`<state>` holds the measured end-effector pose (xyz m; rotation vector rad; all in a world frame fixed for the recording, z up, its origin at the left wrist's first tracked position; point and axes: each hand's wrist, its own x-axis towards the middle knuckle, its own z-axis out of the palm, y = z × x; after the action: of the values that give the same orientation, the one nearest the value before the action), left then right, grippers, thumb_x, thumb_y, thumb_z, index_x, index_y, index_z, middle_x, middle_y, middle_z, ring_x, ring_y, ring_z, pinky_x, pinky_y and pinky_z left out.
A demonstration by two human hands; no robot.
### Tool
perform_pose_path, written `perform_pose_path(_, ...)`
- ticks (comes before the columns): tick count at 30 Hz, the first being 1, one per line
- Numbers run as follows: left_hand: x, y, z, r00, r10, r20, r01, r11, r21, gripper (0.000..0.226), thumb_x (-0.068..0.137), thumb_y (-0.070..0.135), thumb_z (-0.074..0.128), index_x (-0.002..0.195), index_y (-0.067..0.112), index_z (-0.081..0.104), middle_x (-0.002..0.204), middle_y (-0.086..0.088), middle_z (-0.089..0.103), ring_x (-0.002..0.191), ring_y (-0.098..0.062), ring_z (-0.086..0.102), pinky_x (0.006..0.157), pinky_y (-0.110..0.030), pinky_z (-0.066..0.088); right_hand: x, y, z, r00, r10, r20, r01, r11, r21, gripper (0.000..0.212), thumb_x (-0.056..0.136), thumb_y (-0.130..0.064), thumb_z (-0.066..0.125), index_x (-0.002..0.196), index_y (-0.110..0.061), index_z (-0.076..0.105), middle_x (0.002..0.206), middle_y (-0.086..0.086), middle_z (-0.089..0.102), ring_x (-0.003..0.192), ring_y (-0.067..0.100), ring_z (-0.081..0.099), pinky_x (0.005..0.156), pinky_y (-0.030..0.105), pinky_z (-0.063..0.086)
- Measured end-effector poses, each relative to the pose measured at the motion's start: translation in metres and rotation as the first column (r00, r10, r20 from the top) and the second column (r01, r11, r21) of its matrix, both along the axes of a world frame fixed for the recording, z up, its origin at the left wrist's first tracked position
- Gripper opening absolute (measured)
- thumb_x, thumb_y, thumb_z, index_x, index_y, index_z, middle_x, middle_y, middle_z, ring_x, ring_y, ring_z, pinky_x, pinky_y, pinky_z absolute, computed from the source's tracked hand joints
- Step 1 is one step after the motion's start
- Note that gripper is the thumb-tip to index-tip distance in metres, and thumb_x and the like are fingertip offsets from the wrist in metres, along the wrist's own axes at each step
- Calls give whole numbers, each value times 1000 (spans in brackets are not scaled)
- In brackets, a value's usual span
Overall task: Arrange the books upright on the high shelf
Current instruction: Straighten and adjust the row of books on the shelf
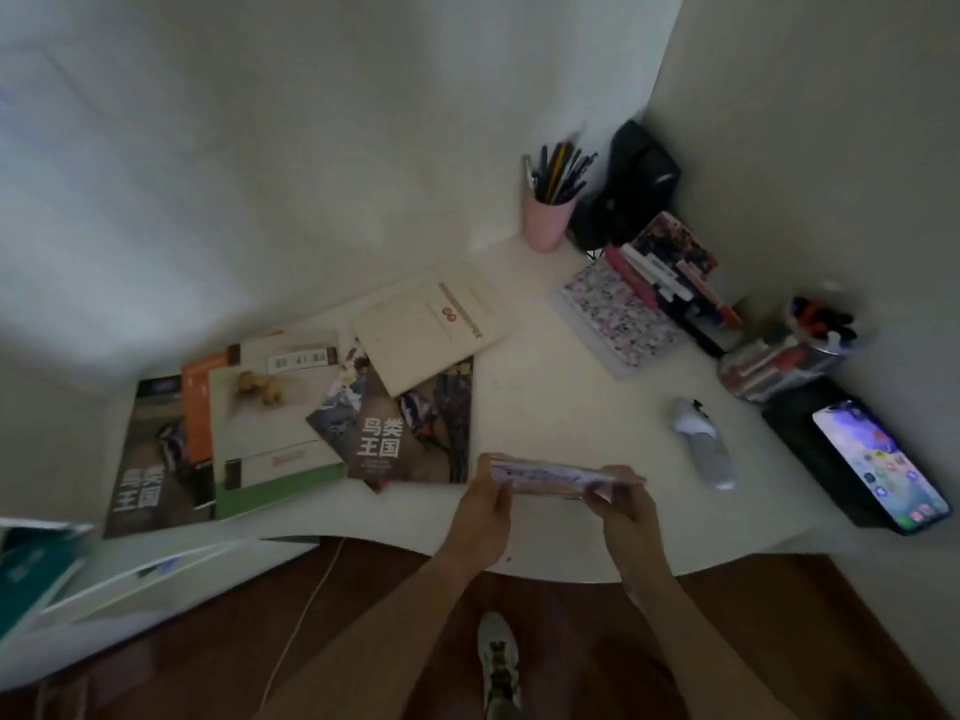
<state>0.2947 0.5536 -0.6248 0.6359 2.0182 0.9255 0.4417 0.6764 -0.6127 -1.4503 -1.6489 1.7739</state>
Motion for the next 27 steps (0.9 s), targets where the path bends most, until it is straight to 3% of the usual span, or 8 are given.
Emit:
perform_pose_path(3, -1, 3, -4, 998, 63, -25, -63, 998, 6, 38, 109, 17, 42, 145, 7, 35, 100, -6, 64, 85, -18, 63, 76, -32, 51, -5, 1, -10, 992, 28, 126, -37, 996, 75, 17, 100, -16, 62, 114, -6, 60, 99, 13, 66, 87, 22, 64, 81, 41, 48)
perform_pose_path(6, -10, 8, 0, 998, 56, -41, -54, 997, 49, 31, 109, 22, 44, 139, 18, 40, 94, -11, 65, 65, -13, 57, 60, -33, 45, -14, 8, -1, 978, 29, 207, -65, 983, 170, 22, 102, -14, 56, 121, -9, 46, 93, 3, 58, 76, 22, 59, 66, 39, 46)
perform_pose_path(10, -24, 7, 3, 993, 92, -74, -96, 994, -45, 33, 105, 24, 52, 136, 17, 58, 131, -6, 63, 118, -24, 61, 99, -31, 49, -30, 16, -9, 881, 95, 463, -202, 962, 186, 28, 100, -31, 49, 107, -4, 58, 96, 17, 62, 84, 36, 62, 71, 39, 48)
perform_pose_path(13, -33, -12, 12, 995, 75, -69, -77, 996, -35, 35, 106, 27, 51, 139, 17, 57, 137, -7, 55, 124, -24, 56, 106, -37, 46, -38, 10, -7, 775, 1, 633, -243, 924, 296, 46, 92, -33, 47, 114, 4, 61, 109, 31, 58, 99, 45, 56, 89, 48, 48)
perform_pose_path(16, -48, -56, 29, 968, 192, -159, -187, 981, 45, 30, 104, 28, 55, 133, 24, 62, 130, 0, 61, 112, -14, 61, 98, -30, 50, -71, -19, 12, 820, 7, 573, -336, 815, 471, 54, 88, -39, 46, 123, 1, 56, 121, 32, 55, 112, 48, 52, 99, 56, 43)
perform_pose_path(19, -73, -123, 49, 921, 353, -165, -349, 936, 54, 27, 104, 30, 55, 130, 28, 63, 126, 4, 63, 106, -12, 61, 93, -29, 51, -136, -91, 41, 843, 307, 442, -510, 717, 475, 48, 95, -32, 62, 137, -11, 53, 134, 21, 53, 124, 43, 51, 104, 55, 44)
perform_pose_path(22, -97, -217, 68, 782, 603, -160, -605, 795, 40, 28, 103, 28, 55, 129, 21, 62, 119, -1, 65, 103, -16, 64, 95, -35, 52, -194, -189, 72, 761, 587, 277, -640, 605, 473, 49, 98, -32, 60, 143, -19, 48, 141, 9, 52, 126, 31, 54, 103, 48, 48)
perform_pose_path(27, -119, -389, 78, 401, 887, -231, -912, 411, -3, 22, 99, 27, 61, 119, 18, 64, 113, -3, 67, 108, -18, 61, 95, -30, 44, -245, -346, 99, 519, 833, 194, -783, 371, 499, 44, 100, -27, 62, 142, -18, 52, 143, 3, 55, 131, 24, 51, 110, 35, 39)
